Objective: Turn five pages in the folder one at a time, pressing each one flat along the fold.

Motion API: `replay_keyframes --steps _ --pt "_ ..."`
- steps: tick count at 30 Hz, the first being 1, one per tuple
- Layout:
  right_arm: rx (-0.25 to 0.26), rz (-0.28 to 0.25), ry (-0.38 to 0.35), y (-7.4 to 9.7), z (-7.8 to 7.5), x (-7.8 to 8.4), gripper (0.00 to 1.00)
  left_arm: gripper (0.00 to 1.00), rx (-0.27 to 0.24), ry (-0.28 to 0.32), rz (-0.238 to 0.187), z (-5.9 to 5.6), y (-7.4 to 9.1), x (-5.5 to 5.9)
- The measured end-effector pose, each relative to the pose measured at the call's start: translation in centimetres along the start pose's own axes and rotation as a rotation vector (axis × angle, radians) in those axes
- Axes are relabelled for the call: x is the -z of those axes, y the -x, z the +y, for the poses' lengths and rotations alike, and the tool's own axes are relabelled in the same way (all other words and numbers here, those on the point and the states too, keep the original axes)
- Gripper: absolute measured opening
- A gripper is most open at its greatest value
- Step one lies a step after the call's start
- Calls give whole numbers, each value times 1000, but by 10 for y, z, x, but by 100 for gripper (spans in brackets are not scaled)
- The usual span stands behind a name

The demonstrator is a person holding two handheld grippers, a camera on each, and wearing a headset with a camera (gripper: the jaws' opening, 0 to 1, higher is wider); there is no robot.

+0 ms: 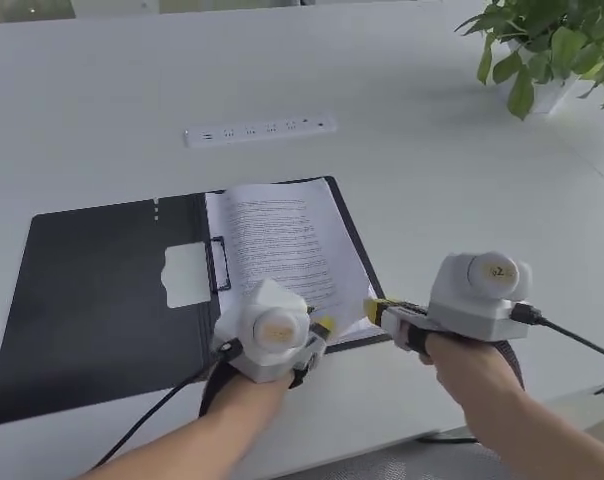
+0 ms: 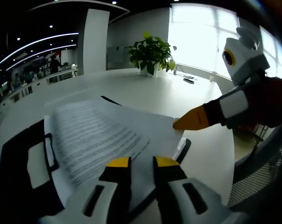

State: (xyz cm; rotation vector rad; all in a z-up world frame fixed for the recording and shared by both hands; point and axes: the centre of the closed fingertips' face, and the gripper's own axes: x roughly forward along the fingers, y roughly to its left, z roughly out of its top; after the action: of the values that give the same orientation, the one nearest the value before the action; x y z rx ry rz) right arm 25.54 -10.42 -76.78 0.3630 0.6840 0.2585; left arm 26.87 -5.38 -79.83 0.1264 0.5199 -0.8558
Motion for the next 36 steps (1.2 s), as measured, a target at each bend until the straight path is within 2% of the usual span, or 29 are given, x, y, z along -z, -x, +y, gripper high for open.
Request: replay_keyframes --steps 6,10,14,19,29,36 --pt "-34 -34 8 4 13 -9 0 19 -4 22 -25 2 12 -9" --pt "-62 -63 13 10 25 -17 0 18 -15 23 -58 6 25 -22" --pt "-84 -84 26 13 34 -22 0 18 -26 32 -76 12 36 -31" --pt "-113 -108 33 19 47 -28 0 18 -47 31 -100 21 56 -40" --pt "-180 -162 73 30 81 -43 0 19 -67 30 -157 31 95 -58" --pt "-235 -172 108 30 108 -47 0 18 -112 30 -188 49 125 -66"
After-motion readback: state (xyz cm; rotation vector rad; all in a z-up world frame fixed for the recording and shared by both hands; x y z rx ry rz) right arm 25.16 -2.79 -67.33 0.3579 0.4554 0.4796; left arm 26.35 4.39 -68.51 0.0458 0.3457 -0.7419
